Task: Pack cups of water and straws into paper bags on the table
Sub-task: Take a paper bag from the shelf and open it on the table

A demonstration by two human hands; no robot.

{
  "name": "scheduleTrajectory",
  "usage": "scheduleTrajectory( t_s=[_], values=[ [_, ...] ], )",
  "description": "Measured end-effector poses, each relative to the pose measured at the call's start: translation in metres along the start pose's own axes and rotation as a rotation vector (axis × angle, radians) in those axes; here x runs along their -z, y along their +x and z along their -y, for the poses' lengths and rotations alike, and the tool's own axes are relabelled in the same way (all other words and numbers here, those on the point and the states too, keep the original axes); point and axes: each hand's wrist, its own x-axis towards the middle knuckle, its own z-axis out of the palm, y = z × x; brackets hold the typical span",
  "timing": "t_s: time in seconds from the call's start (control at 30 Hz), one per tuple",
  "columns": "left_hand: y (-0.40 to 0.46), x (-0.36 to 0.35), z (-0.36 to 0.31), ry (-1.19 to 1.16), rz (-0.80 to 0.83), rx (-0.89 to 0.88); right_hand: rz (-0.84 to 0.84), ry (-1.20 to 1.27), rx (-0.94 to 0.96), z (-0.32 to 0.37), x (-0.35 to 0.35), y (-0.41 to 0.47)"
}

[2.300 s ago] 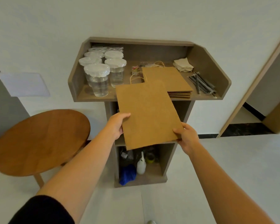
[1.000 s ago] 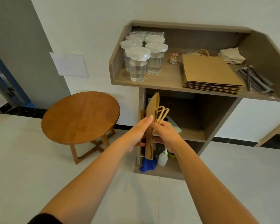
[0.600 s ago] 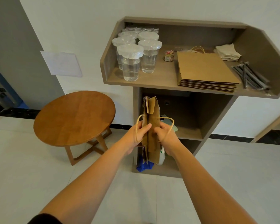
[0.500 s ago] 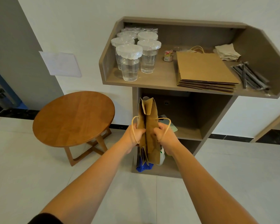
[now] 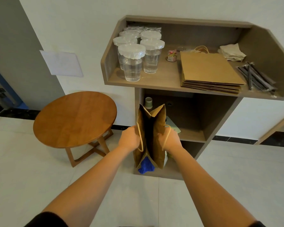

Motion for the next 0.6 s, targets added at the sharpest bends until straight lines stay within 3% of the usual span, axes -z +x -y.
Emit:
scheduleTrajectory(
  t_s=[0.27,0.6],
  values=[
    [0.008,0.016,0.013,0.227,-0.174,0.108,-0.079,-0.237,-0.149,-0.006,0.01,0.006],
    [0.011,0.03,0.022,0.465,-0.24,0.164,-0.122,-0.416,-0.143,-0.001,0.011,0.004]
  ],
)
